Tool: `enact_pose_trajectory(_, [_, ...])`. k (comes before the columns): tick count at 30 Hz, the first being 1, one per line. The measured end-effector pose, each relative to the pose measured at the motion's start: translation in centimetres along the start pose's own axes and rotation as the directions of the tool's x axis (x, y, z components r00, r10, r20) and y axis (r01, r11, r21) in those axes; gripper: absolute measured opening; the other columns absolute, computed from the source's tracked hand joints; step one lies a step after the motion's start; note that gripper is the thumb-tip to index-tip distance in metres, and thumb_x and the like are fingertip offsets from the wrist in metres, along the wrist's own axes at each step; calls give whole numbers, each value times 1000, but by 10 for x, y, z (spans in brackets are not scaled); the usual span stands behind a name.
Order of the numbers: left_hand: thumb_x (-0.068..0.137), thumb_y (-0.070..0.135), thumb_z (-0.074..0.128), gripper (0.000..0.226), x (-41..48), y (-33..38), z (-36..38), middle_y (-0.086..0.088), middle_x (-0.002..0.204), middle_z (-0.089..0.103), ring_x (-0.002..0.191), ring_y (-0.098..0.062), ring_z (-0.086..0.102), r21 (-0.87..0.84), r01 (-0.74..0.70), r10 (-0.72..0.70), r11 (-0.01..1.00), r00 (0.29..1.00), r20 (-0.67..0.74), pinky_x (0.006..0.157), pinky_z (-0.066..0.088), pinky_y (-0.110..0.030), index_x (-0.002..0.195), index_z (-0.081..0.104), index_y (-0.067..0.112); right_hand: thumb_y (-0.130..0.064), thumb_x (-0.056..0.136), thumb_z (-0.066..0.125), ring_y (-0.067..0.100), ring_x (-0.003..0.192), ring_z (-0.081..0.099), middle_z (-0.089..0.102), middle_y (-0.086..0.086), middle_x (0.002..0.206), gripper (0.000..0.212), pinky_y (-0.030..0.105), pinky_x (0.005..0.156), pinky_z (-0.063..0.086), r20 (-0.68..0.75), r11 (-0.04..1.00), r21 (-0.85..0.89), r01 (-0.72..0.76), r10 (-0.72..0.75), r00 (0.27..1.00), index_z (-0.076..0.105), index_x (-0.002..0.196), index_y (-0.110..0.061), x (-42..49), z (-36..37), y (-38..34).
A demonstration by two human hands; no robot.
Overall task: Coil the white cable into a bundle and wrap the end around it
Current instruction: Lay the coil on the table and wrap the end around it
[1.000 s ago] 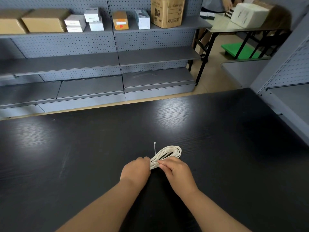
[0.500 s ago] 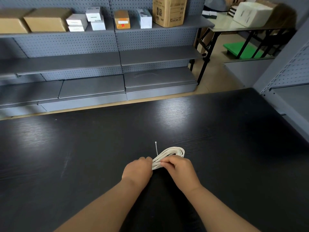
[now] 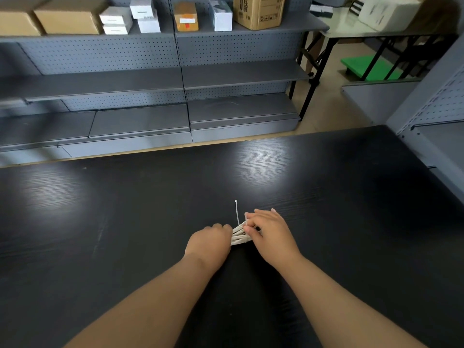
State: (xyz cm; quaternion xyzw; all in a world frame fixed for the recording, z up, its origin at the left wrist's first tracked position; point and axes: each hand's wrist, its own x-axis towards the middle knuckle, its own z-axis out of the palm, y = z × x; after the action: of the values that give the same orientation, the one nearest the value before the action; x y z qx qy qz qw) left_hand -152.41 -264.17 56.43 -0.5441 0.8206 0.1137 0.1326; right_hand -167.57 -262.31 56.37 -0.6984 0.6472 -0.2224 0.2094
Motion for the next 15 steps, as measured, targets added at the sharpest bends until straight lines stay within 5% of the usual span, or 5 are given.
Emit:
enact_pose_trajectory(3, [93, 16, 46, 20, 0, -1, 2, -6, 112, 54, 99, -24, 57, 26, -28, 28, 999, 1000, -13, 71, 45, -33, 113, 46, 13, -20, 92, 55, 8, 132, 38, 56, -6, 132, 13, 16, 108, 4, 37, 998, 53, -45, 43, 998, 67, 92, -15, 3, 4, 2])
enact_pose_trajectory(8, [94, 17, 43, 19, 0, -2, 2, -5, 112, 54, 99, -22, 55, 72, -54, 59, 996, 996, -64, 69, 39, -30, 113, 46, 13, -17, 91, 56, 7, 130, 38, 60, -5, 126, 12, 14, 99, 21, 96, 972, 183, -150, 134, 986, 68, 90, -13, 4, 6, 3])
enact_pose_trajectory(11, [94, 20, 42, 20, -2, -3, 2, -5, 114, 54, 102, -23, 54, 93, -60, 68, 994, 994, -87, 73, 41, -31, 113, 45, 14, -14, 89, 58, 9, 122, 45, 64, -3, 119, 11, 15, 96, 29, 81, 966, 202, -159, 146, 986, 68, 87, -11, 3, 8, 3])
enact_pose_trajectory(15, [94, 24, 42, 23, -2, -5, 3, -5, 117, 52, 104, -23, 52, 108, -92, 103, 990, 989, -103, 81, 43, -32, 115, 44, 13, -13, 88, 59, 5, 100, 48, 67, -3, 105, 11, -1, 78, 29, 28, 971, 194, -142, 140, 990, 67, 82, -10, 4, 11, 3])
